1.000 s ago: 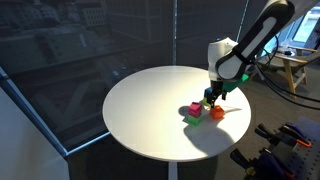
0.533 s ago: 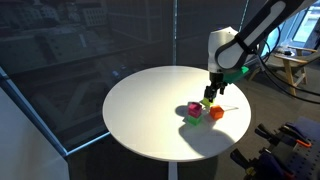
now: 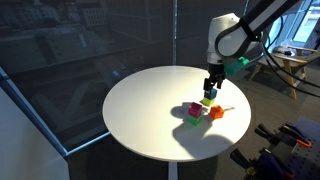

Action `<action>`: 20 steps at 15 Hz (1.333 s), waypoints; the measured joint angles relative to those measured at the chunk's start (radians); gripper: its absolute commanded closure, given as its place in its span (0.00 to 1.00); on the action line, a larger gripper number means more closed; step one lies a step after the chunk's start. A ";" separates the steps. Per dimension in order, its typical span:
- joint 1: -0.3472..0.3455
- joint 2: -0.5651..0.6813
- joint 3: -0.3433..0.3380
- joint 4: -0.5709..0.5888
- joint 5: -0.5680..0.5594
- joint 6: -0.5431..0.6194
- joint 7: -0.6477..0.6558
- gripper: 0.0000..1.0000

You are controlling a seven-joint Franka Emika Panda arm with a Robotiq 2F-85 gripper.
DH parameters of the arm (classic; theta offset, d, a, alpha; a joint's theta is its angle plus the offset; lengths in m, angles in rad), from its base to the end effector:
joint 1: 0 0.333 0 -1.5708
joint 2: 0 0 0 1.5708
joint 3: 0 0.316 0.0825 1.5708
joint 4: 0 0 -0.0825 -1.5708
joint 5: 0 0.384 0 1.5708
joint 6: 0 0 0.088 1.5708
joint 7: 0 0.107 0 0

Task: Place the orange block on the table

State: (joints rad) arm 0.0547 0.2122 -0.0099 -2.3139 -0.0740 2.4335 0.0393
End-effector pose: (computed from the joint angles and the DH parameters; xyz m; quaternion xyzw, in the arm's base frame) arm 0.5135 0.0227 0.2440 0.9981 0.0320 -0.0452 0.0257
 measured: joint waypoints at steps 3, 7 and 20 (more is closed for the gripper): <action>-0.005 -0.050 0.006 -0.018 0.021 -0.015 -0.047 0.00; -0.021 -0.139 0.006 -0.049 0.027 -0.071 -0.085 0.00; -0.026 -0.314 0.020 -0.097 0.027 -0.198 0.013 0.00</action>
State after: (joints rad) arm 0.0287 -0.1022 0.0104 -2.4113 -0.0467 2.2358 0.0521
